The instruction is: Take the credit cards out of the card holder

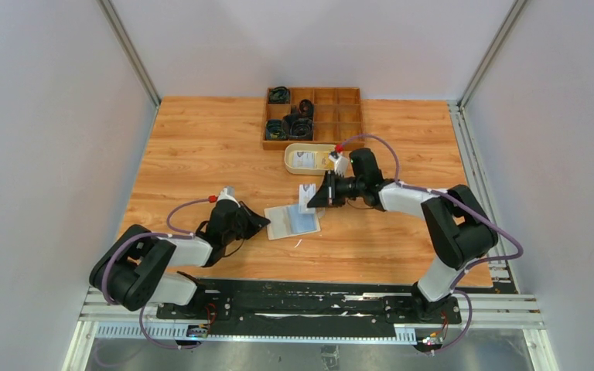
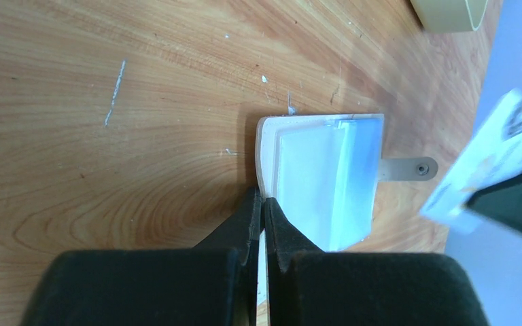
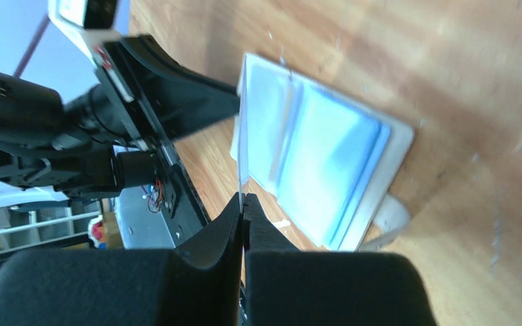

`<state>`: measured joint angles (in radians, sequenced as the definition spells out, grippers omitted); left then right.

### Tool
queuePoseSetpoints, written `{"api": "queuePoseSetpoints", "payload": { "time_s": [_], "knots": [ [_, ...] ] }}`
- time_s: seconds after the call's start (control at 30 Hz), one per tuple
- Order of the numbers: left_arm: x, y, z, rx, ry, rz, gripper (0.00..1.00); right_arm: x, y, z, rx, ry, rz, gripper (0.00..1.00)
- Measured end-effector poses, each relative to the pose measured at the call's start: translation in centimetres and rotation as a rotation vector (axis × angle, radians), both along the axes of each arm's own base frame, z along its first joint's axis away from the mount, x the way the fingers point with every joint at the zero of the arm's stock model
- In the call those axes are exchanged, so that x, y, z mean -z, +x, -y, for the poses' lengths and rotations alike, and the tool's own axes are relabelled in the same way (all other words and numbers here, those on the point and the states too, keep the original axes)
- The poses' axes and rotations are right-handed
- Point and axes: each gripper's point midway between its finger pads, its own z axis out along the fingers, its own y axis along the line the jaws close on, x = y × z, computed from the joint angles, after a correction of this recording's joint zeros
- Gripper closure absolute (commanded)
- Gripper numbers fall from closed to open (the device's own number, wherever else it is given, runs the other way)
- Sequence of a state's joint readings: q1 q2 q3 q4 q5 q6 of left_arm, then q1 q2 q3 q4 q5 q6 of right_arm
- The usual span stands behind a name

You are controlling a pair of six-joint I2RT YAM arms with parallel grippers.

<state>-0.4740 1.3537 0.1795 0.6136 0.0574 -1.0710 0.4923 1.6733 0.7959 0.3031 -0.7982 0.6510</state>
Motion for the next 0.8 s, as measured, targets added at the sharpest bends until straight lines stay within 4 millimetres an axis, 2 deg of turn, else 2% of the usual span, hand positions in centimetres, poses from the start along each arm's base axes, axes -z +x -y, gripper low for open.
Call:
{"api": "queuePoseSetpoints", "payload": {
  "time_s": [0.07, 0.2, 0.23, 0.3, 0.37, 0.47, 0.57, 0.67, 0.8],
  "knots": [
    [0.0, 0.0, 0.0, 0.010, 0.009, 0.003, 1.00, -1.8, 1.6, -0.2, -0.001, 0.009, 0.042, 1.00],
    [0.0, 0.2, 0.3, 0.031, 0.020, 0.006, 1.00, -6.6, 6.8, -0.5, 0.020, 0.038, 0.151, 1.00],
    [0.0, 0.2, 0.4, 0.039, 0.023, 0.007, 1.00, -7.2, 7.7, -0.6, 0.026, 0.042, 0.166, 1.00],
    [0.0, 0.3, 0.5, 0.047, 0.025, 0.007, 1.00, -9.3, 11.0, -0.7, 0.041, 0.049, 0.204, 1.00],
    [0.0, 0.3, 0.7, 0.056, 0.024, 0.006, 1.00, -10.2, 13.6, -1.0, 0.052, 0.052, 0.226, 1.00],
    [0.0, 0.3, 0.9, 0.068, 0.026, 0.006, 1.00, -9.8, 17.1, -1.6, 0.058, 0.041, 0.225, 1.00],
    [0.0, 0.3, 0.9, 0.077, 0.030, 0.010, 1.00, -7.6, 19.0, -2.0, 0.061, 0.011, 0.175, 1.00],
    [0.0, 0.3, 0.9, 0.081, 0.033, 0.014, 1.00, -5.2, 19.6, -2.1, 0.063, -0.027, 0.116, 1.00],
    [0.1, 0.2, 0.9, 0.086, 0.038, 0.018, 1.00, -3.8, 19.5, -1.8, 0.064, -0.061, 0.078, 1.00]
  ]
}}
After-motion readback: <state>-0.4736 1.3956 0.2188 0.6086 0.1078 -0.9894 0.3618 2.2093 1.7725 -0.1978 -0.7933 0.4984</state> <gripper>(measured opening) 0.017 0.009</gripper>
